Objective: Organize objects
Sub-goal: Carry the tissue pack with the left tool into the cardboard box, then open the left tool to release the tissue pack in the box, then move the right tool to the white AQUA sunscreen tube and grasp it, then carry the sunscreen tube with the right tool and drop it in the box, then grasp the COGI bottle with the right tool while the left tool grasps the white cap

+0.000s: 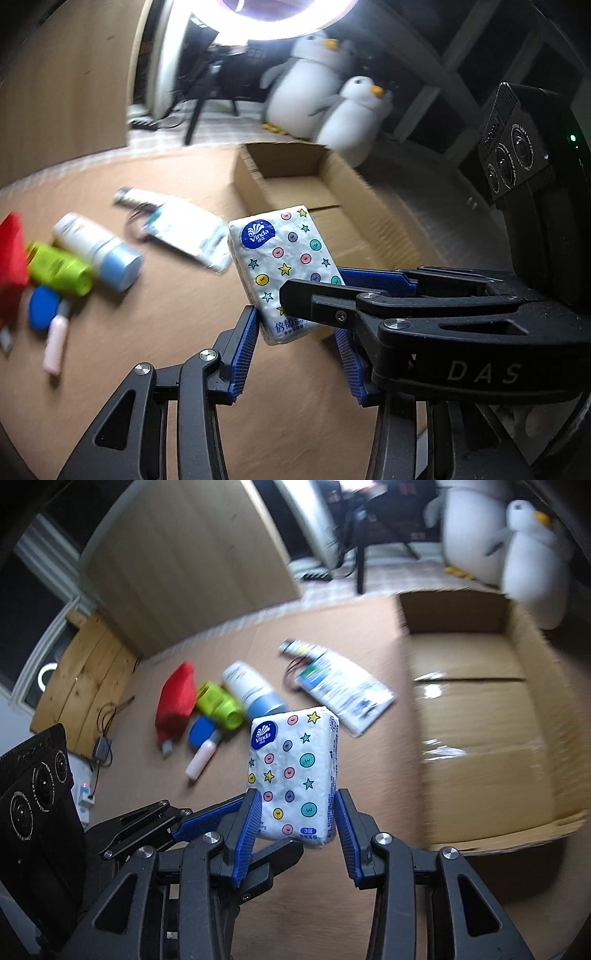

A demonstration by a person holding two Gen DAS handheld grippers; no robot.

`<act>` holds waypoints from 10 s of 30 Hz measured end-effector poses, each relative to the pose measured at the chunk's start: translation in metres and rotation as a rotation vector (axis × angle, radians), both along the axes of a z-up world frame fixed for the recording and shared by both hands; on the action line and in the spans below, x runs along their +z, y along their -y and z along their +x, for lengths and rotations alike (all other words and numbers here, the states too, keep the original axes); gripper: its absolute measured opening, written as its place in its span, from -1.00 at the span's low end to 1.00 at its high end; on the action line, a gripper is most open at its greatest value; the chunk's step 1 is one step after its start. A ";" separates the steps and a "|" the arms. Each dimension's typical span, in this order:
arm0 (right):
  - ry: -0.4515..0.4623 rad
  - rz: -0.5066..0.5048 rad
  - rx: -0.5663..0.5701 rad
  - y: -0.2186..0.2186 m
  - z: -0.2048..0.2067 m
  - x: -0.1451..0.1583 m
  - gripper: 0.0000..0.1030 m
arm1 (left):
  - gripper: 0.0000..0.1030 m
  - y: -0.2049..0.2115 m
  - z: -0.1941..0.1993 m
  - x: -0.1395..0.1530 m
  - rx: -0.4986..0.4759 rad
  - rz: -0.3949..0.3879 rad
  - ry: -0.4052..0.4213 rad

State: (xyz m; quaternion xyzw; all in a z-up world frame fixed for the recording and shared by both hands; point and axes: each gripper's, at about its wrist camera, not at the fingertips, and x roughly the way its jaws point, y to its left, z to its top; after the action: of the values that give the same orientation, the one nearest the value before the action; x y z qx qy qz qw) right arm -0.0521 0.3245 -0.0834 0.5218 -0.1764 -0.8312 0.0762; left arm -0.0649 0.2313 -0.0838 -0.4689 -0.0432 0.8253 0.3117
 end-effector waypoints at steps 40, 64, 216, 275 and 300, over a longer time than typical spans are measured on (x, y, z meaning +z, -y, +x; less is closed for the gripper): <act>-0.047 0.046 -0.092 -0.044 -0.003 0.012 -0.14 | 0.24 0.058 0.006 -0.008 0.136 -0.039 0.032; 0.048 0.139 0.142 0.108 -0.148 -0.037 -0.14 | 0.25 0.274 0.048 -0.025 0.511 -0.064 0.106; 0.036 0.047 -0.206 -0.090 -0.004 0.006 0.12 | 0.24 -0.023 -0.046 -0.008 0.016 -0.030 0.105; 0.128 0.213 0.087 0.214 -0.094 -0.086 -0.04 | 0.19 0.305 -0.085 -0.090 0.478 -0.198 0.201; 0.130 0.202 0.148 0.186 -0.075 -0.083 -0.64 | -0.73 0.313 -0.058 -0.085 0.488 -0.162 0.178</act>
State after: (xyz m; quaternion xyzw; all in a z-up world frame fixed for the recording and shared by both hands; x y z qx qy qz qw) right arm -0.1269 0.1385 -0.1662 0.5912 -0.0574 -0.8012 0.0727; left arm -0.1233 -0.0815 -0.1686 -0.5386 -0.1159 0.8324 0.0600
